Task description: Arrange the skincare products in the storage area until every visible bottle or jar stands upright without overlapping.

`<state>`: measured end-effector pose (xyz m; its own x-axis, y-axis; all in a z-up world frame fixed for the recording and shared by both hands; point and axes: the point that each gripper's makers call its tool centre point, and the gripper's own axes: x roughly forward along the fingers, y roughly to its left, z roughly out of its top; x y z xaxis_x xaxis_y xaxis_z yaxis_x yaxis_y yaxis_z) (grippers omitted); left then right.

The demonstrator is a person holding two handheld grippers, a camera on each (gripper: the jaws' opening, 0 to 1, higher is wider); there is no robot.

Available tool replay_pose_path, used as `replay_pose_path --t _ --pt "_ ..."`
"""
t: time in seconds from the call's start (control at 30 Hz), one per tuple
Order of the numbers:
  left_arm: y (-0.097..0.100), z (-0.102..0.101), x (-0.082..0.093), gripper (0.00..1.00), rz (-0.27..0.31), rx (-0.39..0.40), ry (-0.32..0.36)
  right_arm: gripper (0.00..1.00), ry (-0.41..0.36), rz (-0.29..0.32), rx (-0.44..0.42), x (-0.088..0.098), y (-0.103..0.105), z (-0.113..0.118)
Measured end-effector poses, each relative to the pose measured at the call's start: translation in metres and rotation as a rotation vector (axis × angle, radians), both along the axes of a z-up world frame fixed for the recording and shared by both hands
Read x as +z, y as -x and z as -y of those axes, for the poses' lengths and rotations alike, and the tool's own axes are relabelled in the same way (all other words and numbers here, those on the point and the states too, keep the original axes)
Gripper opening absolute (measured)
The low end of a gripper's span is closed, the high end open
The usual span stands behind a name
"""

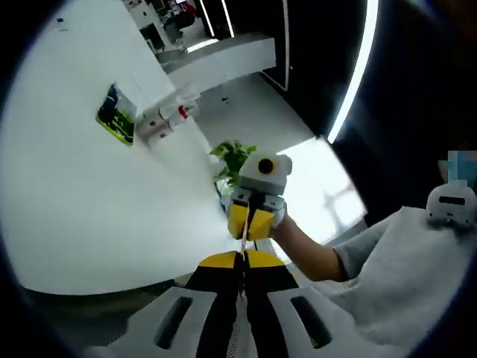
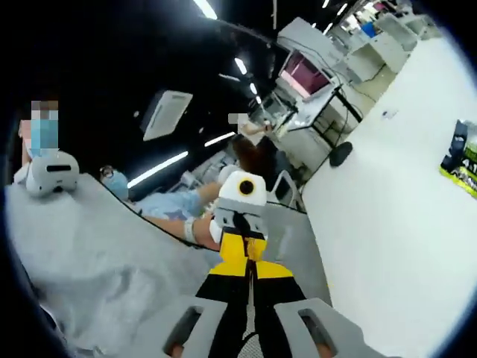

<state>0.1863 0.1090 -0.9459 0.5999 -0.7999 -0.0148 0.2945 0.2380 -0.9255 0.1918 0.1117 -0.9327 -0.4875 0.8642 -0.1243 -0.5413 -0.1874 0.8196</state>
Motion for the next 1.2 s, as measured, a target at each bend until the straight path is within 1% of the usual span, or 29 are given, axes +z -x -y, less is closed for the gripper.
replay_pose_path --t 0.03,0.07,0.1,0.17,0.2,0.23,0.27,0.37,0.43,0.47,0.53,0.6,0.67,0.73,0.9,0.97,1.03,1.1,1.13,1.2 --pt "-0.002 -0.002 -0.002 0.00 -0.007 0.012 -0.003 0.00 0.011 -0.046 -0.043 -0.003 -0.005 -0.002" --pt "-0.004 -0.006 -0.004 0.00 -0.009 0.035 -0.013 0.00 0.018 -0.078 -0.074 -0.005 -0.007 -0.004" --pt "-0.005 -0.008 -0.004 0.00 -0.005 0.041 -0.017 0.00 0.019 -0.111 -0.122 -0.008 -0.010 -0.006" --pt "-0.006 -0.011 -0.005 0.00 -0.005 0.057 -0.020 0.00 -0.003 -0.188 -0.177 -0.007 -0.013 -0.009" --pt "-0.007 -0.012 -0.005 0.00 -0.007 0.063 -0.017 0.00 -0.021 -0.186 -0.209 -0.007 -0.016 -0.010" --pt "-0.007 -0.011 -0.005 0.00 -0.007 0.064 -0.019 0.00 -0.035 -0.210 -0.240 -0.006 -0.019 -0.011" --pt "-0.007 -0.012 -0.006 0.00 -0.008 0.065 -0.023 0.00 -0.040 -0.254 -0.264 -0.006 -0.019 -0.012" --pt "-0.008 -0.013 -0.004 0.00 -0.010 0.071 -0.009 0.00 -0.077 -0.258 -0.293 -0.006 -0.019 -0.011" --pt "-0.007 -0.012 0.001 0.00 -0.006 0.068 0.022 0.00 -0.114 -0.320 -0.343 -0.001 -0.026 -0.010" --pt "-0.007 -0.013 0.002 0.00 0.000 0.072 0.023 0.00 -0.121 -0.345 -0.351 0.001 -0.027 -0.010" --pt "-0.008 -0.017 0.003 0.00 0.005 0.083 0.033 0.00 -0.117 -0.336 -0.351 -0.001 -0.025 -0.011" --pt "-0.008 -0.017 0.004 0.00 -0.019 0.084 0.056 0.00 -0.123 -0.333 -0.360 0.001 -0.025 -0.012" --pt "-0.008 -0.017 0.007 0.00 -0.013 0.082 0.068 0.00 -0.139 -0.326 -0.359 0.003 -0.025 -0.013" --pt "-0.009 -0.018 0.006 0.00 -0.019 0.088 0.068 0.00 -0.133 -0.318 -0.366 0.002 -0.026 -0.013" --pt "-0.010 -0.020 0.004 0.00 -0.040 0.101 0.071 0.01 -0.096 -0.258 -0.332 -0.003 -0.023 -0.011" --pt "-0.012 -0.024 0.003 0.00 -0.043 0.121 0.069 0.01 -0.089 -0.240 -0.319 -0.005 -0.023 -0.009" --pt "-0.013 -0.027 0.003 0.00 -0.045 0.136 0.078 0.00 -0.086 -0.239 -0.310 -0.005 -0.022 -0.006" --pt "-0.014 -0.028 0.003 0.00 -0.047 0.138 0.084 0.00 -0.082 -0.236 -0.265 -0.005 -0.015 -0.003" --pt "-0.014 -0.028 0.003 0.00 -0.052 0.139 0.088 0.00 -0.076 -0.237 -0.260 -0.005 -0.013 -0.004" --pt "-0.013 -0.027 0.003 0.00 -0.052 0.135 0.090 0.00 -0.064 -0.256 -0.247 -0.006 -0.011 -0.003"
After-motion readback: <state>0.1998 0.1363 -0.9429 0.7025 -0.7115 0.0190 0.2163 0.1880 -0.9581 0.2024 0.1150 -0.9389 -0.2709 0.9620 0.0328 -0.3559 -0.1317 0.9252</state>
